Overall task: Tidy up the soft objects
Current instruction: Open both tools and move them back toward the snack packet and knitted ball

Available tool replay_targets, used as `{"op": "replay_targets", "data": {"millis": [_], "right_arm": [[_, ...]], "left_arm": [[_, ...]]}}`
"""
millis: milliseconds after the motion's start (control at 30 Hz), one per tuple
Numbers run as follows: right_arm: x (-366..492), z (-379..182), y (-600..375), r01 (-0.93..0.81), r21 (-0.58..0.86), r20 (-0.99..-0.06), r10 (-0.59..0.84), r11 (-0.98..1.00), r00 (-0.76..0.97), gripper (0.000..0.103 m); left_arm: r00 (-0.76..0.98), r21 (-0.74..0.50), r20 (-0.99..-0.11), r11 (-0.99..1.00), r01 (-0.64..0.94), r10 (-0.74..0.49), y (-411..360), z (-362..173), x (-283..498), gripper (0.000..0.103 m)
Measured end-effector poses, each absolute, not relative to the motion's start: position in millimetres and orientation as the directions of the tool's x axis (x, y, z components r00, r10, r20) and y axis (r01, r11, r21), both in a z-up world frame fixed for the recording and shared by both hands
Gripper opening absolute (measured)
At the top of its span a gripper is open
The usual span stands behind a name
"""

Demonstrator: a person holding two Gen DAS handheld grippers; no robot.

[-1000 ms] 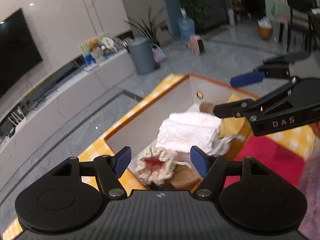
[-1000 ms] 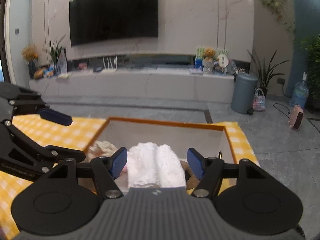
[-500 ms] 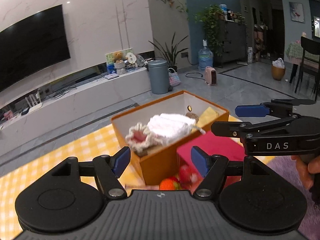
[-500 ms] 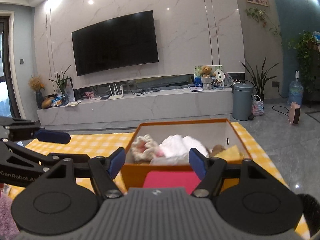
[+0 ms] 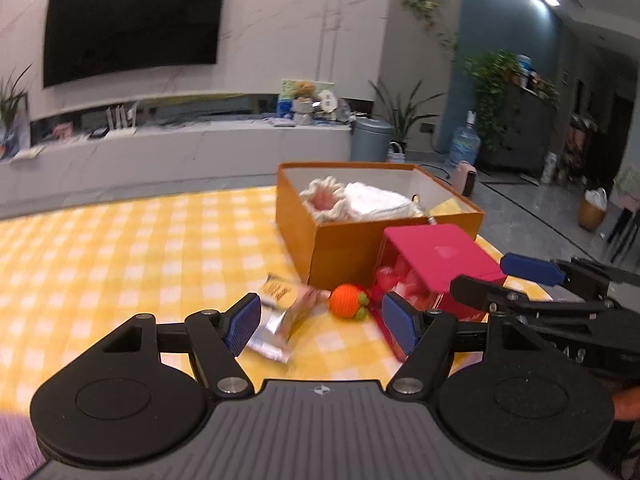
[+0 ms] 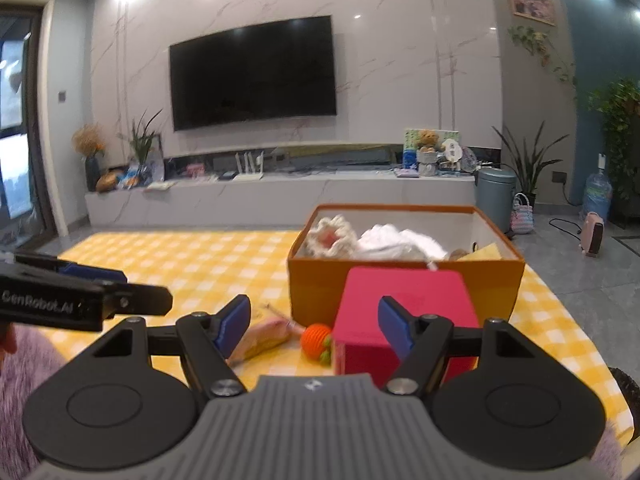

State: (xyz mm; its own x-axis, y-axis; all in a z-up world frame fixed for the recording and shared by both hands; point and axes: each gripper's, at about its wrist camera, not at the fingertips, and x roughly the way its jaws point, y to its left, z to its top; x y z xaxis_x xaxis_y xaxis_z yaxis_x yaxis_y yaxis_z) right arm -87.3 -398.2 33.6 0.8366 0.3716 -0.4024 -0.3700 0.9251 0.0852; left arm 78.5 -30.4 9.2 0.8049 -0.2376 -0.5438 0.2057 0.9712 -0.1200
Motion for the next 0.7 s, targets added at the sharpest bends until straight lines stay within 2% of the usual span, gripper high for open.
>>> {"op": "replay_targets", "data": {"millis": [100,267,700], "right_arm": [[-91,25,-390,-0.391,0.069,-0.429,0.382,0.918,0.819,0.073],[-85,18,-376,-0.42,0.063,-0.456,0.401,0.905,0.795,0.08],[-57,2,-335,-0.498,0.009,-0.492,0.437,0.867,0.752,0.077]], "left_arm": [[0.802,-0.151,-0.554,0.974,0.168,-0.224,-23,-2,73,0.088],[0.784,-0.165,-0.593,0.981,0.105,-0.184,-10,-21,71,0.088],[0.757,-0.192,-0.632,0.98,0.052,-0.164,23,-38,82,0.089]]}}
